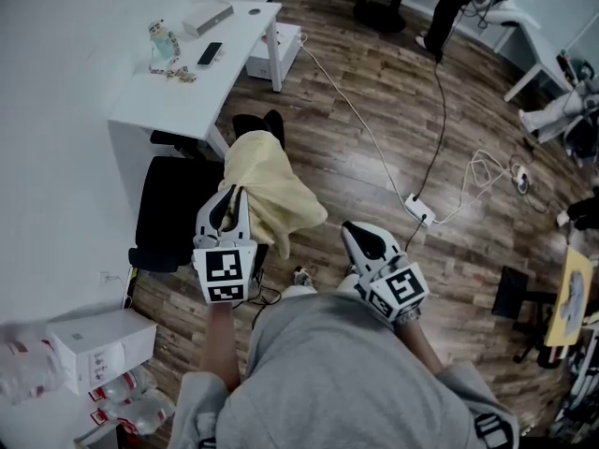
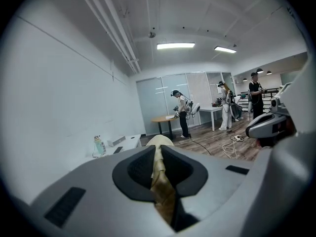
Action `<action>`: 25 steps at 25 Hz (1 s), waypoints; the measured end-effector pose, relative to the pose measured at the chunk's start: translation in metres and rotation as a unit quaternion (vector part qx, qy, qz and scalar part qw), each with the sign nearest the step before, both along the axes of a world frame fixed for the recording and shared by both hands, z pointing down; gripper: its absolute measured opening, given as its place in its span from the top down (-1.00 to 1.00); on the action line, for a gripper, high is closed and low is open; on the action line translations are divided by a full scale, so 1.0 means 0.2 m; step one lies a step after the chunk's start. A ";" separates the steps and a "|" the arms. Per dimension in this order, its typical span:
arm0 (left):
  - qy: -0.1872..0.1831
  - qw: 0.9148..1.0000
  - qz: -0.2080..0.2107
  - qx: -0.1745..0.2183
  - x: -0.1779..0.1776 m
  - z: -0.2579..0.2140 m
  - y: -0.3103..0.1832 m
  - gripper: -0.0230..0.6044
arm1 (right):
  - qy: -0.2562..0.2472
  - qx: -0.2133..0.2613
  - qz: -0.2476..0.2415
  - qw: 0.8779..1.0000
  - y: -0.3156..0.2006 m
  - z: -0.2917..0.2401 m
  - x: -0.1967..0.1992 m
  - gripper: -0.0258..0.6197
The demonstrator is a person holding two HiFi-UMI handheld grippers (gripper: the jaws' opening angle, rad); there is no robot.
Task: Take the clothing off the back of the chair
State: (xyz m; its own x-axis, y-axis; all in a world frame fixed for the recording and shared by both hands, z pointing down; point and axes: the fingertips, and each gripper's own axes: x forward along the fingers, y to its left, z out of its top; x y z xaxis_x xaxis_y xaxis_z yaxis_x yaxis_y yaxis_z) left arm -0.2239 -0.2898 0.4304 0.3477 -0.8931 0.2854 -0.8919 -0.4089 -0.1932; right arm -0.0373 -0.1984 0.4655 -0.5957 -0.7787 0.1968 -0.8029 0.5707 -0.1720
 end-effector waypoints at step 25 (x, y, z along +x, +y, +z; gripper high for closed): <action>0.001 0.996 0.008 0.094 -0.07 -0.39 -0.08 0.73 | -0.029 0.085 0.016 0.996 -0.25 -0.67 0.18 0.81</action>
